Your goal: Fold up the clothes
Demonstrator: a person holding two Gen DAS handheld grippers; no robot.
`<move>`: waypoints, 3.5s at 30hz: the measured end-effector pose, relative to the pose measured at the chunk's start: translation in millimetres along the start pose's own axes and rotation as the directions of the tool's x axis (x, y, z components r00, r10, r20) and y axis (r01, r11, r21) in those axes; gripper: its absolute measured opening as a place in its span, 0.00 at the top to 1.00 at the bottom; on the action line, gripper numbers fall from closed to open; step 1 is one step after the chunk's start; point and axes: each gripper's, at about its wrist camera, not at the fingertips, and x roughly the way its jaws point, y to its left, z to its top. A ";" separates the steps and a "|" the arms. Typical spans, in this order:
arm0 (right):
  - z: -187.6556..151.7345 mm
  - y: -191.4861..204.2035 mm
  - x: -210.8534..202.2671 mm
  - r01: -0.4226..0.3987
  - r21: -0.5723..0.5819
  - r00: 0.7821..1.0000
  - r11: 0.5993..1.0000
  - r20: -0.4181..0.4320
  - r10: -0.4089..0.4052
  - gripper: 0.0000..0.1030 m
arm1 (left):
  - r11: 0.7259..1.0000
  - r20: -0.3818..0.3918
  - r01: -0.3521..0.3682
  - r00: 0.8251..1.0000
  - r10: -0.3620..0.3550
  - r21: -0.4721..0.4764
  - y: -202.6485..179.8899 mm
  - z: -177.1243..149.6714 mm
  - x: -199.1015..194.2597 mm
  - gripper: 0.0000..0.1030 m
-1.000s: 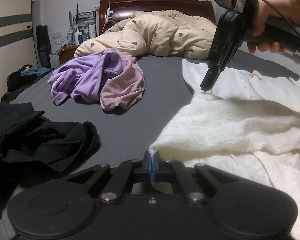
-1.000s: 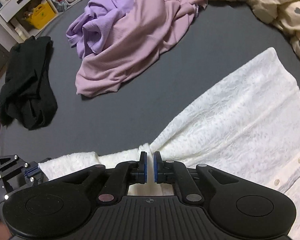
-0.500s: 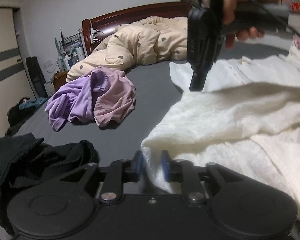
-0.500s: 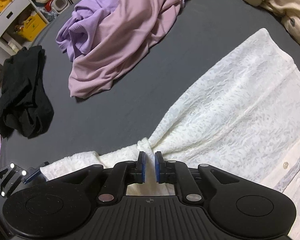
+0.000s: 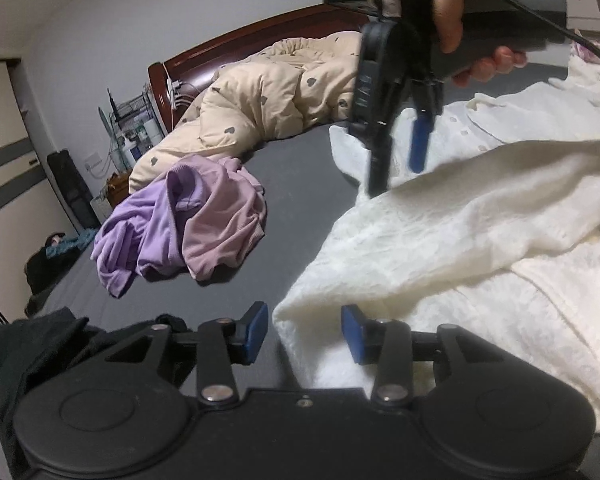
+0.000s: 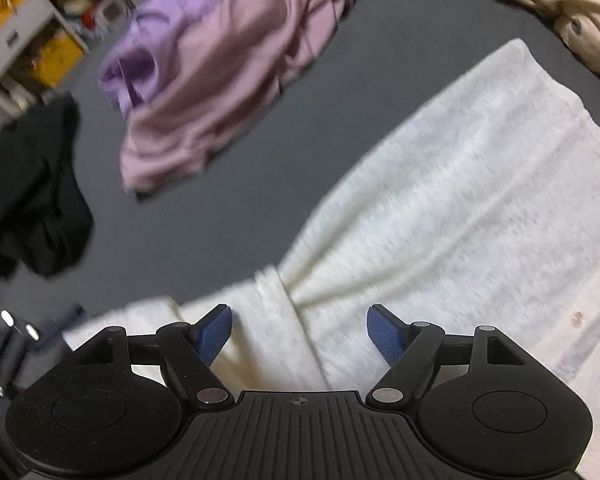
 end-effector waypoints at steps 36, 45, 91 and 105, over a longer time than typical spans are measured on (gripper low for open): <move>-99.7 -10.7 -99.3 0.054 -0.041 0.991 0.998 0.126 -0.048 0.36 | 0.988 0.087 -0.025 0.995 0.038 -0.153 30.7 2.2 -33.8 0.80; -221.5 3.5 -118.9 0.167 -0.145 0.955 0.975 0.270 -0.124 0.37 | 1.000 0.167 0.022 0.986 -0.023 0.012 -14.5 13.0 -43.0 0.68; -258.0 27.7 -108.4 0.359 -0.233 0.927 0.904 0.201 -0.316 0.26 | 0.965 -0.025 0.235 0.971 -0.240 -0.115 -11.0 12.7 -8.6 0.98; -279.0 6.8 -90.2 0.119 -0.123 0.991 0.985 0.082 -0.109 0.90 | 0.967 -0.019 0.243 0.969 -0.245 -0.083 -6.3 7.0 -15.6 0.97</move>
